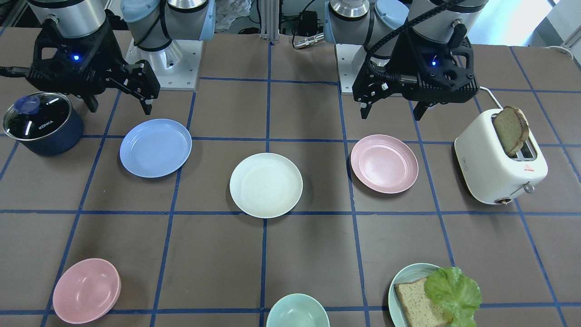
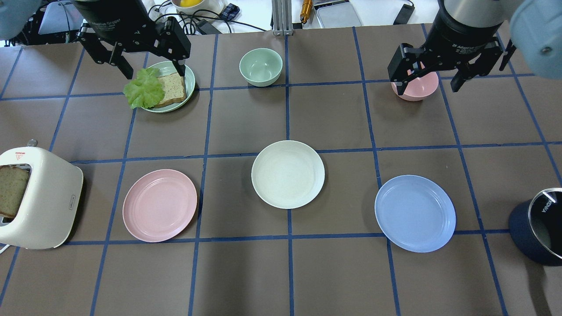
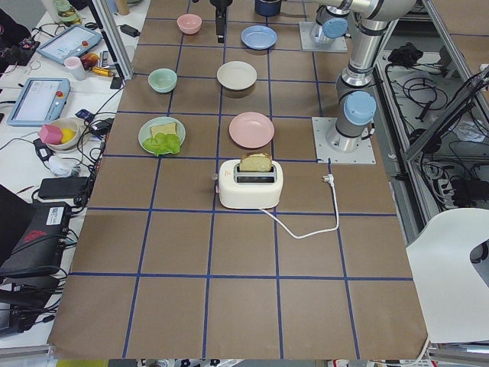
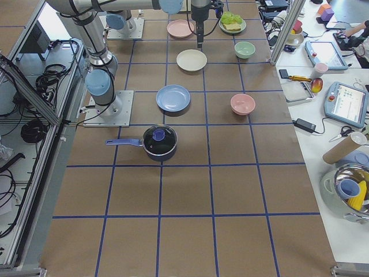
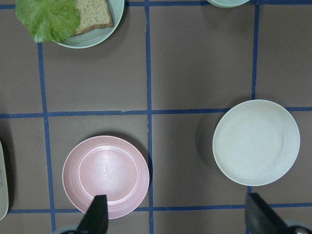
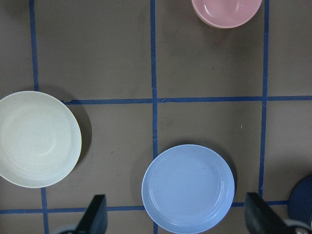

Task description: Stack three plates with pink and blue

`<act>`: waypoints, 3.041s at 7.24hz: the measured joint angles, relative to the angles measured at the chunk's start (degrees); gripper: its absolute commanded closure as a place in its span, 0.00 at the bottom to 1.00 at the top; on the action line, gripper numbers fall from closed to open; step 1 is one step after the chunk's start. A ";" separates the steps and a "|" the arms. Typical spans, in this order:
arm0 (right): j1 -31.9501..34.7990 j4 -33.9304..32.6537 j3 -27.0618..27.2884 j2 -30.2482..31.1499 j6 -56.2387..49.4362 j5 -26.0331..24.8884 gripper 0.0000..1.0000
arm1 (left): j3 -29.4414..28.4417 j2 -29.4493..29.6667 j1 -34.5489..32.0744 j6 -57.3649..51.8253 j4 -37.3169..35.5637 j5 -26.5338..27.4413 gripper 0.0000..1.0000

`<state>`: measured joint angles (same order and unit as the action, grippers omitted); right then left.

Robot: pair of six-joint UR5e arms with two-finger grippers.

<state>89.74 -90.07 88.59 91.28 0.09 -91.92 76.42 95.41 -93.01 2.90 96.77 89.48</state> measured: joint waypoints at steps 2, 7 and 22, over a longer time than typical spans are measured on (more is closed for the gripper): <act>-0.16 0.06 0.25 0.03 0.00 -0.01 0.00 | 1.67 -0.51 -0.05 0.02 -0.50 -0.01 0.00; -2.46 0.05 2.90 0.73 -0.58 -0.09 0.00 | 23.16 -1.27 -0.23 -0.04 -20.43 1.41 0.00; -27.80 -30.17 43.15 5.01 -25.24 4.98 0.01 | 51.10 -0.42 -0.85 -4.21 -39.52 6.37 0.44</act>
<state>61.94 -120.25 131.73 96.29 -25.15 -86.94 127.52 94.99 -93.87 -1.31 57.25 95.85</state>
